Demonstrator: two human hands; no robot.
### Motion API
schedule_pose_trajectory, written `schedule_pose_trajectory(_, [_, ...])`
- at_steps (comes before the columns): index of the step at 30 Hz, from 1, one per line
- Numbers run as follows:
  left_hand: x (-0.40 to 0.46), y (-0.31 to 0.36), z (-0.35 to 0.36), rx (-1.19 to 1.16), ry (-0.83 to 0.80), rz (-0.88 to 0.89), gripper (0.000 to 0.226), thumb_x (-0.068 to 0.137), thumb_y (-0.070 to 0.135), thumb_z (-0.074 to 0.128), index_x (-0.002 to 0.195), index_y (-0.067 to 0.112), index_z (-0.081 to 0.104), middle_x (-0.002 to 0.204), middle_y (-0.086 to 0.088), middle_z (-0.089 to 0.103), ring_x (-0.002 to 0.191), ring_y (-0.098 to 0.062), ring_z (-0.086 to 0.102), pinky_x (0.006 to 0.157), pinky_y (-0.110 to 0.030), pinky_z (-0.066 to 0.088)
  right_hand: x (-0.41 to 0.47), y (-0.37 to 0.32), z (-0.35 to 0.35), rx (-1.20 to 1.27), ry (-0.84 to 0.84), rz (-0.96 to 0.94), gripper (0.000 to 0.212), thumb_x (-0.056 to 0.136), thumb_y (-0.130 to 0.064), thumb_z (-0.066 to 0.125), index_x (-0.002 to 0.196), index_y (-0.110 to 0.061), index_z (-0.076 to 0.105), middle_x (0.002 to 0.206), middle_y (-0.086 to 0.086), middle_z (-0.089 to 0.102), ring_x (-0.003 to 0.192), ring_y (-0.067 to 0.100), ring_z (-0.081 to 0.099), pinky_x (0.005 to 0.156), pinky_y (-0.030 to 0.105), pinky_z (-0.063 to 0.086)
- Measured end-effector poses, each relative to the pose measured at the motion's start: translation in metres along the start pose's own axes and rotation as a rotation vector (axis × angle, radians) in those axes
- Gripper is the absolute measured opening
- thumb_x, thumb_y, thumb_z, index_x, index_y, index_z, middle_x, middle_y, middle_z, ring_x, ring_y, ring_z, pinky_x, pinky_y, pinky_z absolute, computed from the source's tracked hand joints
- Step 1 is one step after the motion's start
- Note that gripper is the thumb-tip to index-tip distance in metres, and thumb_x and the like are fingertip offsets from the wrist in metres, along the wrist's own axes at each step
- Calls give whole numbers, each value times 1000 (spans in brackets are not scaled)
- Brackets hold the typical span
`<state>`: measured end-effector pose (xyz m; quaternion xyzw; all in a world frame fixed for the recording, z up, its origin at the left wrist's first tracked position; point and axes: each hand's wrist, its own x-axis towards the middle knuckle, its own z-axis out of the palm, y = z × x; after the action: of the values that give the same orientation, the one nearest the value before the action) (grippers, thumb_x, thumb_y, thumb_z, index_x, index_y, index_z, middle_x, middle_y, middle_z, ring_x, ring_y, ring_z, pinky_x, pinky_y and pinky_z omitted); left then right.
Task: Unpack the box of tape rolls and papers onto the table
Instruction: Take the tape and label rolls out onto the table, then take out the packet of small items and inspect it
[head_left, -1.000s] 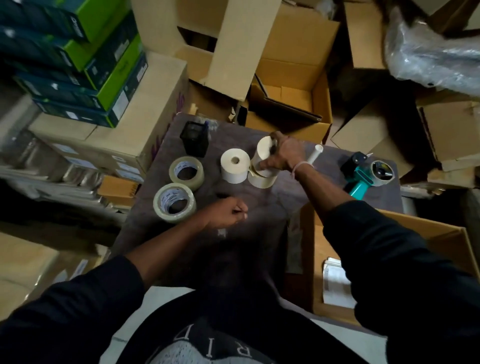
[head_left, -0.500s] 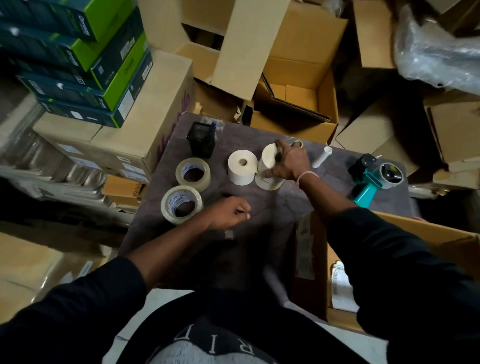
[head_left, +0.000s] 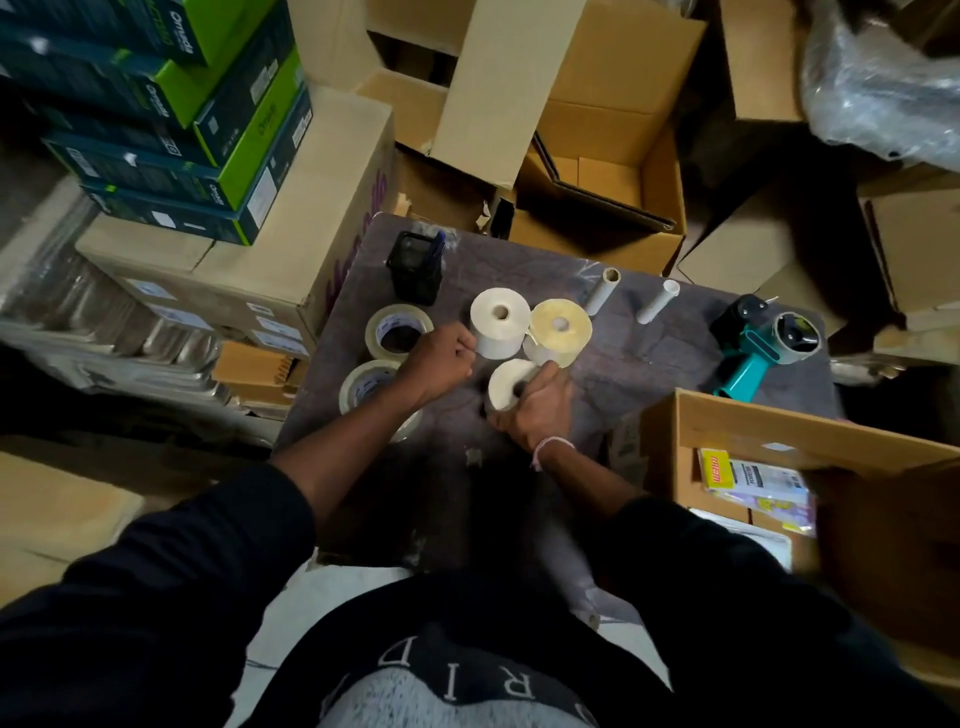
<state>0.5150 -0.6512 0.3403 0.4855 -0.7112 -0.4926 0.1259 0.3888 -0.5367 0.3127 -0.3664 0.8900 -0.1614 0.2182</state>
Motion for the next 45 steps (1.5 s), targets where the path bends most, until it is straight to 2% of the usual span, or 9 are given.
schedule_pose_trajectory(5, [-2, -6, 3, 10, -64, 23, 14, 91, 9, 55, 94, 20, 63, 85, -3, 72, 80, -24, 75, 82, -49, 61, -2, 4, 8, 110, 162, 23, 92, 57, -47, 90, 123, -3, 43, 126, 17, 44, 113, 33, 44, 96, 41, 45])
schedule_pose_trajectory(15, [-10, -2, 4, 74, -72, 29, 17, 87, 17, 57, 100, 18, 67, 94, -7, 74, 89, -27, 73, 86, -48, 59, 4, 0, 4, 125, 120, 89, 82, 71, -25, 87, 132, -2, 38, 140, 20, 35, 124, 34, 41, 105, 37, 38])
schedule_pose_trajectory(20, [-12, 10, 5, 72, -8, 85, 14, 86, 18, 55, 96, 22, 64, 96, -6, 75, 89, -24, 73, 83, -47, 60, 10, -4, -25, 20, 97, 164, 39, 104, -28, 45, 135, -3, 48, 138, 20, 52, 128, 37, 51, 106, 43, 41])
schedule_pose_trajectory(26, [-20, 54, 29, -65, 47, 160, 13, 99, 7, 51, 102, 2, 63, 92, -9, 72, 70, -5, 65, 64, -15, 52, -3, 3, -115, -53, -23, -58, 32, 87, 1, 65, 118, -5, 70, 115, 14, 71, 107, 28, 69, 92, 34, 57])
schedule_pose_trajectory(30, [-25, 82, 63, -118, 13, 234, 14, 98, 20, 53, 96, 13, 64, 87, 0, 74, 67, -5, 68, 71, -30, 59, -17, 29, -176, 291, -135, -94, 24, 83, 7, 72, 105, -1, 73, 99, 11, 75, 87, 14, 69, 72, 16, 59])
schedule_pose_trajectory(34, [-37, 114, 102, -113, -8, 302, 13, 97, 26, 56, 93, 17, 63, 84, 5, 73, 78, -14, 72, 80, -41, 60, -32, 73, -240, 512, -275, -96, 11, 90, -6, 72, 95, 4, 71, 82, 14, 75, 66, 16, 69, 65, 30, 61])
schedule_pose_trajectory(37, [-50, 138, 130, -12, 19, 468, 8, 98, 24, 57, 97, 17, 62, 95, 2, 68, 84, -12, 67, 79, -37, 57, -31, 122, -271, 355, -329, -70, 17, 93, -15, 71, 87, 0, 73, 77, 15, 75, 58, 15, 65, 53, 25, 57])
schedule_pose_trajectory(41, [-67, 162, 164, 103, 100, 689, 8, 95, 17, 60, 99, 12, 65, 97, 6, 59, 81, -4, 56, 71, -21, 45, -11, 211, -251, -76, -460, 76, 23, 89, -11, 70, 110, -2, 72, 105, 20, 74, 85, 31, 70, 82, 44, 59])
schedule_pose_trajectory(45, [-81, 179, 189, 341, 99, 953, 7, 92, 12, 62, 97, 10, 66, 94, -1, 61, 85, -14, 54, 73, -25, 43, -1, 286, -209, -482, -328, -51, 44, 84, -21, 60, 128, -22, 62, 121, 9, 70, 106, 30, 68, 89, 37, 57])
